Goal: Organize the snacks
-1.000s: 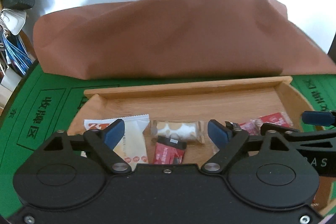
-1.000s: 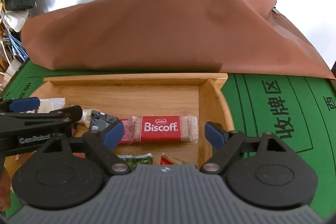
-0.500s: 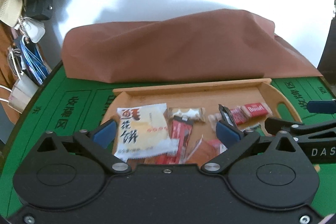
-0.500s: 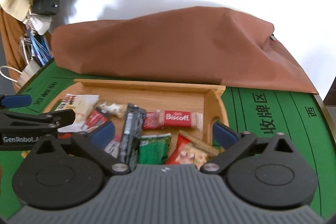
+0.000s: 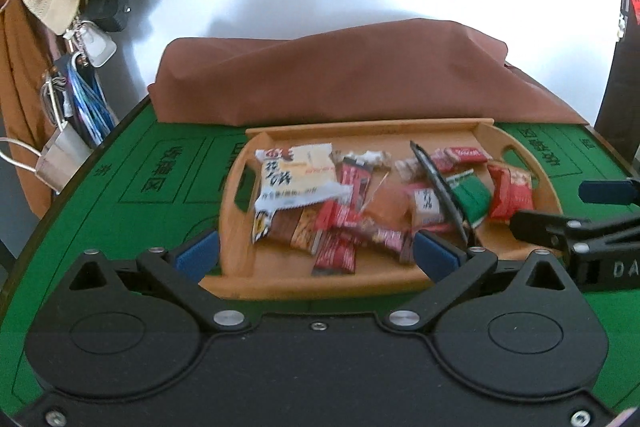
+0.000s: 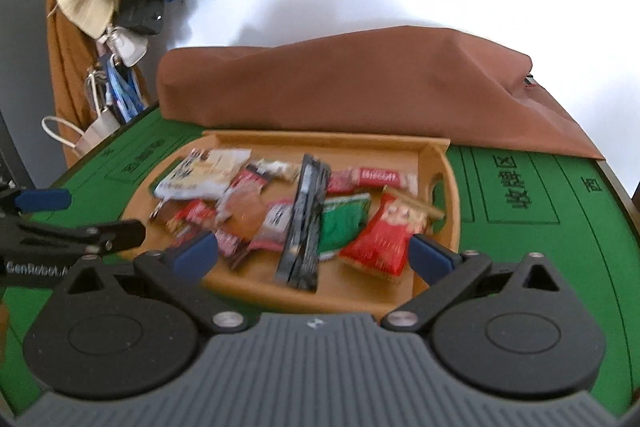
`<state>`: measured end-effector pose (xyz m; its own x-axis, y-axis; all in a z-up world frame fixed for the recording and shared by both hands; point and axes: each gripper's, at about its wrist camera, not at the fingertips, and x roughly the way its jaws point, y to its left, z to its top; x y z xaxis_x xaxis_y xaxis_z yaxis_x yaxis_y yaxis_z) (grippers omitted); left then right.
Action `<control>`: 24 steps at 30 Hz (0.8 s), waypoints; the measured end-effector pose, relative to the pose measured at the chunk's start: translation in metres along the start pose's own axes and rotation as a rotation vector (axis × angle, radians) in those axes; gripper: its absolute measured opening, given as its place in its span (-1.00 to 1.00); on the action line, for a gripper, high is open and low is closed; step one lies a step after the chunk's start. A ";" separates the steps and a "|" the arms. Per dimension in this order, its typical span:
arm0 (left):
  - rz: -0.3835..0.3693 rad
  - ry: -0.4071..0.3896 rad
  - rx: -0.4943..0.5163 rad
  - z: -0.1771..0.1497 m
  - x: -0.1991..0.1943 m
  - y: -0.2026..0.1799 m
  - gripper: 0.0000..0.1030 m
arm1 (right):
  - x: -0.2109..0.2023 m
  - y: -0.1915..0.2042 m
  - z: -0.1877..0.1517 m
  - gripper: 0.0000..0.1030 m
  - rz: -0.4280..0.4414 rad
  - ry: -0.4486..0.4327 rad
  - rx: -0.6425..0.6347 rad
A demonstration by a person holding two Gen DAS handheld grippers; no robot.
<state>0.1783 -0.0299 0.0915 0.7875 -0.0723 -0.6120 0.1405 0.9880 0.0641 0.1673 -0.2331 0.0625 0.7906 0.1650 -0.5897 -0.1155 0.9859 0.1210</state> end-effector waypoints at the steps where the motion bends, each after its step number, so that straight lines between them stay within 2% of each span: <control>1: 0.001 -0.003 0.000 -0.005 -0.002 0.000 1.00 | -0.002 0.002 -0.006 1.00 0.000 0.001 -0.008; 9: -0.034 0.022 -0.018 -0.042 -0.004 -0.004 1.00 | -0.015 0.013 -0.043 1.00 -0.045 0.000 -0.064; 24: 0.003 0.079 -0.004 -0.082 0.019 -0.015 1.00 | 0.000 0.013 -0.082 1.00 -0.114 0.068 -0.048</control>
<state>0.1414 -0.0346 0.0143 0.7383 -0.0590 -0.6718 0.1359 0.9887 0.0626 0.1167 -0.2177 -0.0014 0.7581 0.0514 -0.6502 -0.0572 0.9983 0.0122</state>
